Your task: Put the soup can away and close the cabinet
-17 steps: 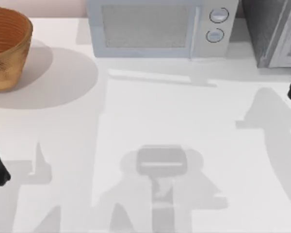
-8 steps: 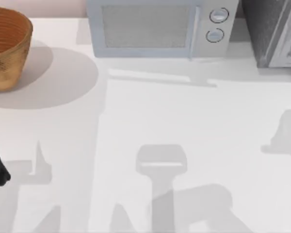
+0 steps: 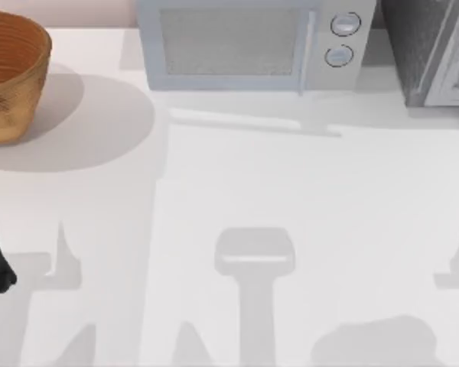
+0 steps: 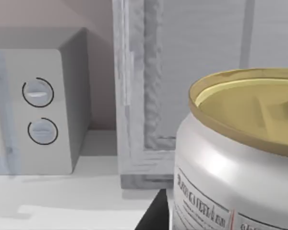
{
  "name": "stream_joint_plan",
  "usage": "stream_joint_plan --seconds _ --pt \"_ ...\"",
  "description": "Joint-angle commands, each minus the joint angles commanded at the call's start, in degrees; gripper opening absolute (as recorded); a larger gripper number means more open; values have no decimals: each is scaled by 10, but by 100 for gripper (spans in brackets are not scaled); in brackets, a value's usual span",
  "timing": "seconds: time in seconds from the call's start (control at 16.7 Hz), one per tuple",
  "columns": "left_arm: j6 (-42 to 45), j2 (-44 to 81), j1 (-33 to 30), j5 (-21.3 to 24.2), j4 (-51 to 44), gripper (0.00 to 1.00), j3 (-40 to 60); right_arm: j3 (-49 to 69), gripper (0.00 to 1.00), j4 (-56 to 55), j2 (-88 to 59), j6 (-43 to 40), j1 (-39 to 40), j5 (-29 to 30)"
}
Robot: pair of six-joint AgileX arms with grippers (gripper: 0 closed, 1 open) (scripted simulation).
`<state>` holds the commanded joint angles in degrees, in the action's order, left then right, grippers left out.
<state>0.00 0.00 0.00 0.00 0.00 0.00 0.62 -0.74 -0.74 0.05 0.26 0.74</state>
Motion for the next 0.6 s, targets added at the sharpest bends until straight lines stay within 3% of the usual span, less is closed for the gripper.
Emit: stream_joint_plan --seconds 0.6 --pt "0 0 0 0 0 100 0 25 0 16 -23 0 3 -2"
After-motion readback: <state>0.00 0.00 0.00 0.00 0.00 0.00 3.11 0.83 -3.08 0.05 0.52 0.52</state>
